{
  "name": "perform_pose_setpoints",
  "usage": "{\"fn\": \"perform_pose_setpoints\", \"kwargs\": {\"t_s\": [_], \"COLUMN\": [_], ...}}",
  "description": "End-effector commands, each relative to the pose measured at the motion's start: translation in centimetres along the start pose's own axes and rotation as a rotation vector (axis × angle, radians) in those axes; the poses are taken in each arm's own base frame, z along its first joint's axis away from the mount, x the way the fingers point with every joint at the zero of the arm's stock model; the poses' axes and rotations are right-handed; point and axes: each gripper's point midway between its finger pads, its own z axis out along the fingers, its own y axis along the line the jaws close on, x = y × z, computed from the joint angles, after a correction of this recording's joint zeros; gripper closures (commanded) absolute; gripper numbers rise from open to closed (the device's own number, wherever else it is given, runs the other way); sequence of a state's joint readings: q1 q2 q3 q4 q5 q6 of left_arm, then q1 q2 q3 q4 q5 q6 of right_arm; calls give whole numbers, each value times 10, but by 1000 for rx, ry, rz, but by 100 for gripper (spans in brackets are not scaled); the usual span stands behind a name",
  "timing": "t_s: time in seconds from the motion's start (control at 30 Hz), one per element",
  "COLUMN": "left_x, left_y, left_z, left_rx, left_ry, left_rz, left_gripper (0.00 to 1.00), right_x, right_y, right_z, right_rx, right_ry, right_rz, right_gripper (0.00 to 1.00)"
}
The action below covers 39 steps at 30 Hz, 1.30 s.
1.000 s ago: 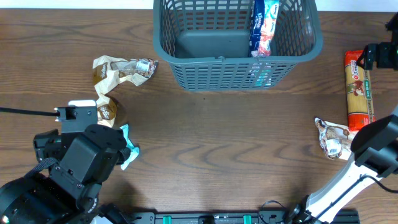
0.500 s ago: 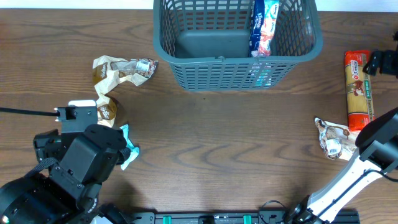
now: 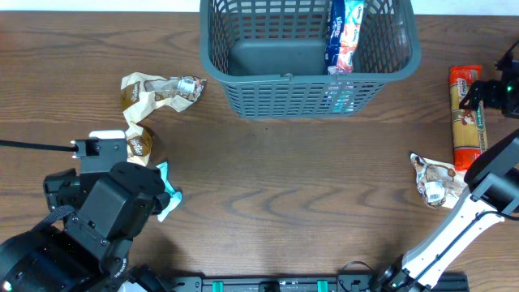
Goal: Pack container
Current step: 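Grasp the orange spaghetti packet with the right gripper and lift it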
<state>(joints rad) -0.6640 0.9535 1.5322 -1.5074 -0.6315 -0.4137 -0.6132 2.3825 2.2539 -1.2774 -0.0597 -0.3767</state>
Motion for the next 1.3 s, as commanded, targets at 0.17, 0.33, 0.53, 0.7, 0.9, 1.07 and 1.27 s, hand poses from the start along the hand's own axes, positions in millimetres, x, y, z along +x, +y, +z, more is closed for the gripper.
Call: {"fn": "perform_pose_setpoints", "kwargs": {"t_s": [0.17, 0.33, 0.53, 0.7, 0.9, 1.07, 1.27], "left_x": [-2, -2, -2, -3, -3, -5, -7], "left_y": [1, 1, 1, 1, 1, 0, -1], "left_z": [-2, -2, -2, -2, -2, -2, -2], "left_rx": [-1, 0, 0, 2, 2, 4, 9], "left_ry": [-7, -9, -9, -13, -13, -18, -28], "left_rz": [5, 3, 3, 0, 0, -5, -14], "left_gripper": [1, 1, 1, 1, 1, 1, 1], "right_x": [15, 22, 28, 37, 54, 57, 51], "right_y": [-1, -7, -11, -8, -3, -2, -4], "right_z": [36, 49, 60, 70, 92, 96, 97], "right_rx": [-16, 14, 34, 21, 3, 1, 15], "right_ry": [92, 132, 163, 190, 232, 235, 212], "right_rz": [-26, -28, -29, -44, -43, -40, 28], "right_gripper": [1, 1, 1, 1, 1, 1, 78]}}
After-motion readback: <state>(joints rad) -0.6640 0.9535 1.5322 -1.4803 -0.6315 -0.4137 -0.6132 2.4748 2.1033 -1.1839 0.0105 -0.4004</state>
